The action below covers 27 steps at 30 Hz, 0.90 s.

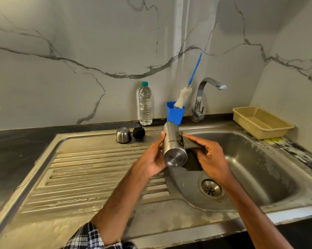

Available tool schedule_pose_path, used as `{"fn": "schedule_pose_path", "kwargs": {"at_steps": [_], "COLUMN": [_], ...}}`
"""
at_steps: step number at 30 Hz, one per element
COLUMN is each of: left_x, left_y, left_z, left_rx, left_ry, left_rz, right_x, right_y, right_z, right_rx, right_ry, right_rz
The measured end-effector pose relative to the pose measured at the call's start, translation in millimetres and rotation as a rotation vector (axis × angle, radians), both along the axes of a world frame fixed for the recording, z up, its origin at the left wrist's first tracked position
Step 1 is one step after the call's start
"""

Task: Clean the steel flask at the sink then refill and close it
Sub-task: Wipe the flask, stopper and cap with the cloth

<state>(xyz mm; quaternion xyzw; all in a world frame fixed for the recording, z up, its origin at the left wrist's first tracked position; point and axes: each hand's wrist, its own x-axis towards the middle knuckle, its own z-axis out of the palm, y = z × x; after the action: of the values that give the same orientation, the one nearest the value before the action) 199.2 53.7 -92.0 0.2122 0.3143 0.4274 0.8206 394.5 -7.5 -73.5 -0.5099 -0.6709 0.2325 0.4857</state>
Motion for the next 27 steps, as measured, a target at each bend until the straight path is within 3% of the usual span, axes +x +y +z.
{"fn": "schedule_pose_path", "kwargs": {"at_steps": [9,15,21,27], "left_x": [-5,-3,-7,-9], "left_y": [0,2,3,4], "left_z": [0,-3,0,-1], "left_rx": [0.127,0.148,0.157,0.234], "left_ry": [0.053,0.022,-0.007,0.026], "left_rz": [-0.129,-0.068,-0.062,-0.047], "right_x": [0,-6,-16,-17], "right_y": [0,-7,-13,-9], "right_z": [0,4,1,-4], "right_rx": [0.026,0.107,0.398,0.308], "right_ry": [-0.008,0.002,-0.307,-0.214], "right_rz": [-0.033,0.134,0.291,0.116]}}
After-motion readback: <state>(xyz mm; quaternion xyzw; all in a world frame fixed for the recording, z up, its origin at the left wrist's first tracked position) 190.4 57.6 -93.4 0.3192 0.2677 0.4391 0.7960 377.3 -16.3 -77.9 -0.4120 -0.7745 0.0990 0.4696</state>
